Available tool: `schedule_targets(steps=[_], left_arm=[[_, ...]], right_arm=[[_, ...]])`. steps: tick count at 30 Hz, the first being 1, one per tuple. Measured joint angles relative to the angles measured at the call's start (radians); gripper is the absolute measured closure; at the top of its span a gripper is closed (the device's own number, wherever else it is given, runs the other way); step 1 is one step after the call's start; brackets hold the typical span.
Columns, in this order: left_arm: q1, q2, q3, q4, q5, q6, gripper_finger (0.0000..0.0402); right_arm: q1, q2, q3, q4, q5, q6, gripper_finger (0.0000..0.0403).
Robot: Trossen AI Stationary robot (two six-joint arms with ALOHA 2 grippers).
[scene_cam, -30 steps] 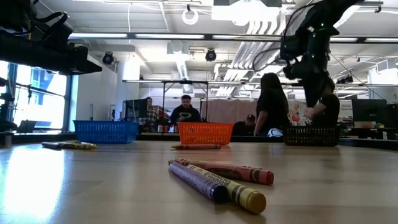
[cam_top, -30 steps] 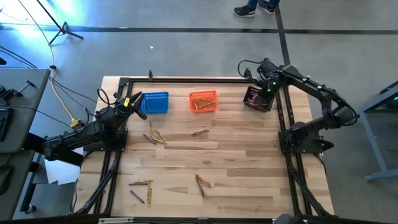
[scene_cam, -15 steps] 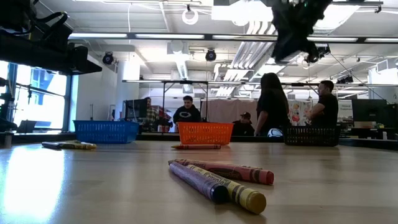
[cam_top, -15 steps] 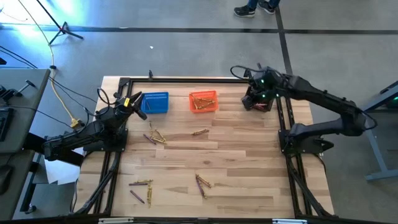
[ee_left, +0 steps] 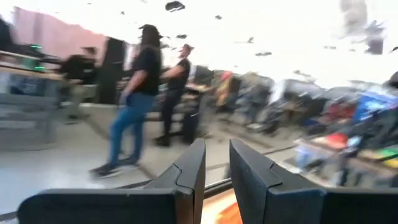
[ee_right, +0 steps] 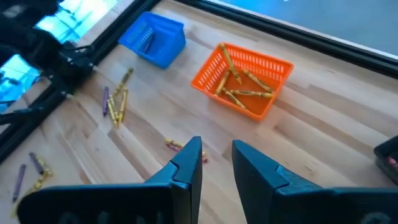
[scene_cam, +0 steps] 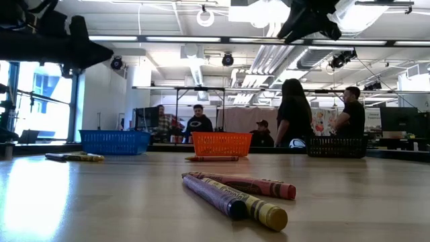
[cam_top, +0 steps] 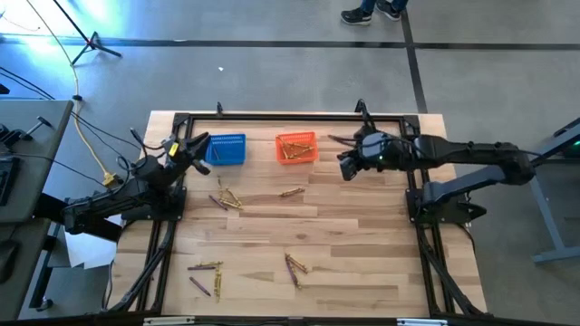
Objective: Sort crayons
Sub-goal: Put the yellow crayon into the orange bin
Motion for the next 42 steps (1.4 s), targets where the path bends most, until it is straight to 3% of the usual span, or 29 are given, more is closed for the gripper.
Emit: schedule_targets(steps=[3,7,10,14,17,21,28,34,38,42], left_arm=[[0.0,0.0,0.0,0.031,0.029,-0.048,0.0342],[0.0,0.004,0.0,0.114,0.029,-0.264,0.0342],[0.0,0.005,0.0,0.22,0.043,-0.281,0.0342],[0.0,0.005,0.0,0.388,-0.045,-0.331,0.0342],[0.0,0.013,0.03,0.39,0.036,-0.512,0.0342],[-0.027,0.129,0.163,0.177,0.24,-0.577,0.0342],[-0.092,0.522,0.489,-0.249,0.276,-0.418,0.0342],[-0.103,0.832,0.736,-0.915,0.345,-0.385,0.0342],[-0.123,0.989,0.784,-1.242,0.388,-0.496,0.0342],[-0.139,1.093,0.761,-1.359,0.383,-0.646,0.0342]], right_arm=[[0.019,0.017,0.0,0.0,0.046,0.043,0.033],[0.015,0.037,0.0,0.004,0.055,0.052,0.033],[0.01,0.043,0.0,0.008,0.055,0.052,0.033],[0.008,0.043,0.0,0.008,0.05,0.052,0.033],[0.008,0.043,0.0,0.008,0.036,0.053,0.033],[0.008,0.043,0.0,0.008,0.006,0.078,0.033],[0.008,0.043,0.0,0.004,-0.036,0.076,0.033],[0.008,0.043,0.0,-0.061,-0.051,0.027,0.033],[0.008,0.043,0.0,-0.136,-0.06,0.026,0.033],[0.008,0.043,0.0,-0.194,-0.063,0.026,0.033]])
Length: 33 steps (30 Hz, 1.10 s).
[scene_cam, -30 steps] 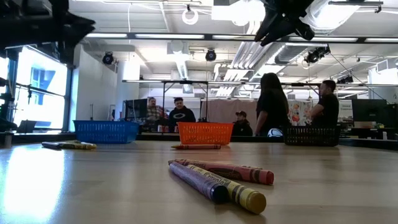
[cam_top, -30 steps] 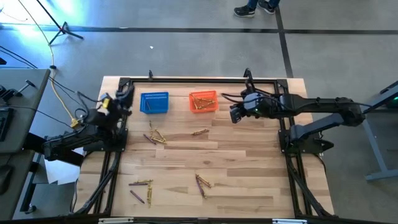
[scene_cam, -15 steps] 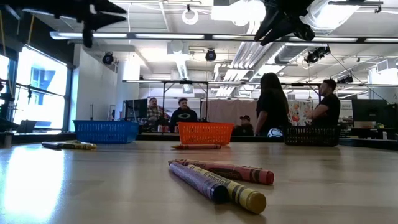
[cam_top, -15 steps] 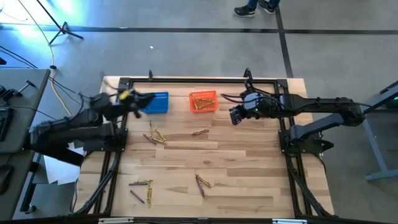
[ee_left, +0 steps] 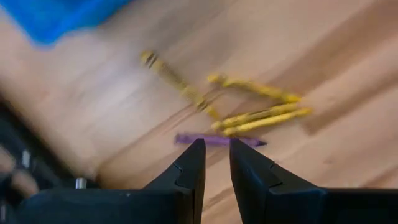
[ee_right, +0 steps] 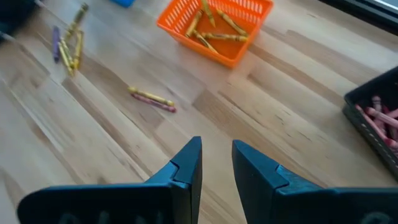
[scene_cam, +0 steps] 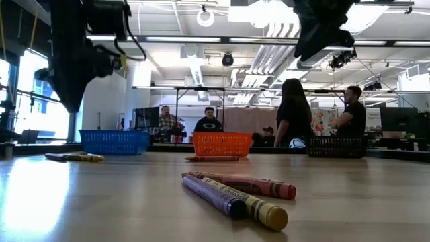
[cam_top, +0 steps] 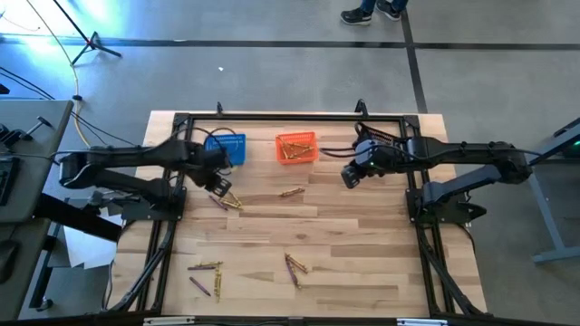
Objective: Sort crayons
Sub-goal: Put the yellow crayon into the orange bin
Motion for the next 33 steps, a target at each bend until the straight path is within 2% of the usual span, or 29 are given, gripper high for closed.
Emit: schedule_targets(steps=[4,9,16,22,33], left_arm=[[-0.013,0.076,-0.015,0.01,-0.008,-0.148,0.0342],[-0.022,0.15,-0.015,0.061,-0.076,-0.269,0.0342],[-0.018,0.241,-0.015,0.137,-0.114,-0.313,0.0342],[-0.017,0.314,-0.016,0.133,-0.186,-0.313,0.0341],[-0.005,0.367,-0.016,0.142,-0.178,-0.313,0.0341]], right_arm=[[0.0,0.0,0.0,-0.024,0.0,-0.004,0.033],[0.0,0.0,0.0,-0.034,0.0,-0.068,0.033],[0.0,0.0,0.0,-0.034,-0.001,-0.141,0.033],[0.0,0.0,0.0,-0.038,-0.006,-0.184,0.033],[0.0,0.0,0.0,-0.096,-0.029,-0.193,0.033]])
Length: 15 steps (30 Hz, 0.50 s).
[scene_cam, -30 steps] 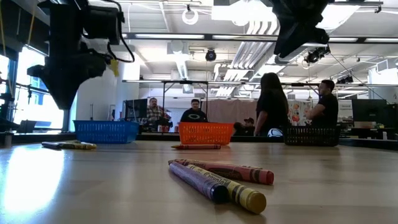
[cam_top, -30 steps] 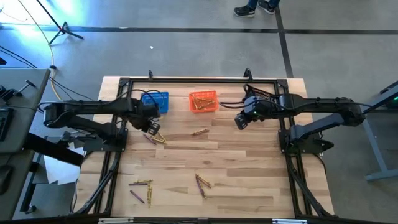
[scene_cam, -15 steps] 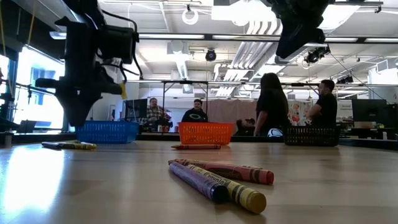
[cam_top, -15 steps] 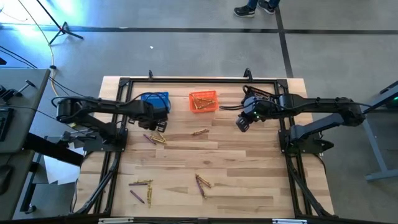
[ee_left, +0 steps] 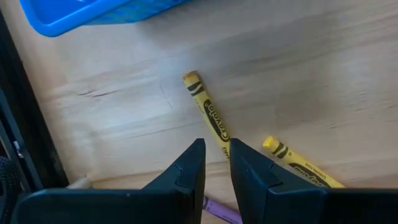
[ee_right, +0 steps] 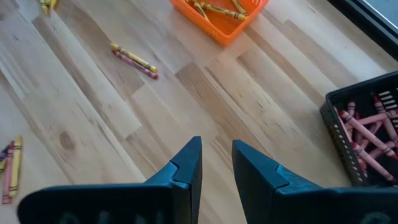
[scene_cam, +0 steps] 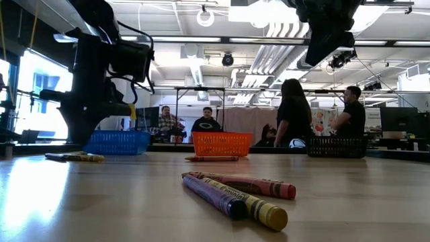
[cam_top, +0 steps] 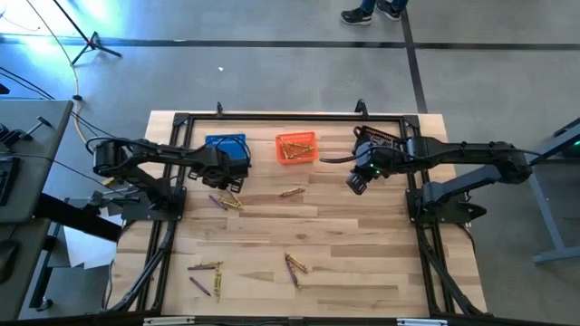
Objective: Sort crayons
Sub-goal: Put the yellow crayon into the orange bin
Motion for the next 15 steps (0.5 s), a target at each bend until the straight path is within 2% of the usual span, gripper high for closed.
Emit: schedule_targets(steps=[15], left_arm=[[0.056,0.106,0.0,0.05,0.027,-0.001,0.0341]], right_arm=[[0.0,0.0,0.0,-0.072,0.0,-0.063,0.033]])
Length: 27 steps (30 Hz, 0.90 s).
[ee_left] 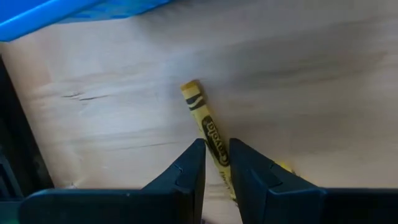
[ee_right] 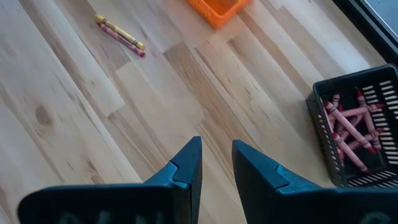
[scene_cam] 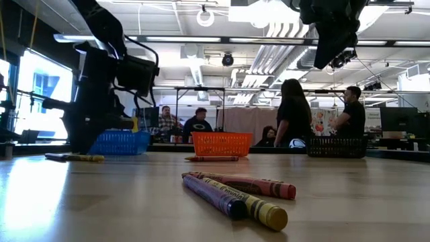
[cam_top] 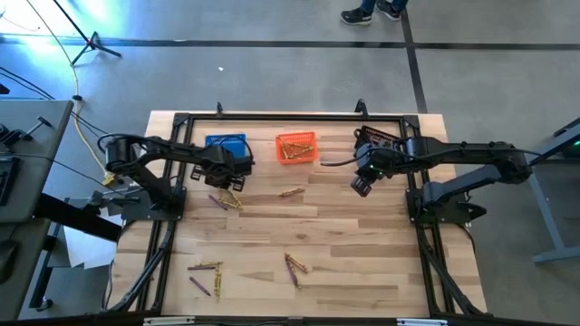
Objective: Sort crayons
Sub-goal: Put the yellow crayon into the orange bin
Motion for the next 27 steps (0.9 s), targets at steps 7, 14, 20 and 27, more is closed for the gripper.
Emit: schedule_targets(steps=[7,14,20,27], left_arm=[[0.023,0.082,0.009,0.0,0.035,-0.1,0.0341],[0.042,0.112,0.019,-0.004,0.064,-0.127,0.0359],[0.043,0.014,0.029,-0.062,-0.001,-0.18,0.0398],[0.036,-0.096,0.032,-0.116,-0.03,-0.229,0.04]], right_arm=[[0.0,0.0,0.0,-0.014,0.0,-0.015,0.033],[0.0,0.0,0.0,-0.035,0.0,-0.014,0.033],[0.0,0.0,0.0,-0.039,0.0,-0.014,0.033],[0.0,0.0,0.0,-0.038,0.0,-0.014,0.033]])
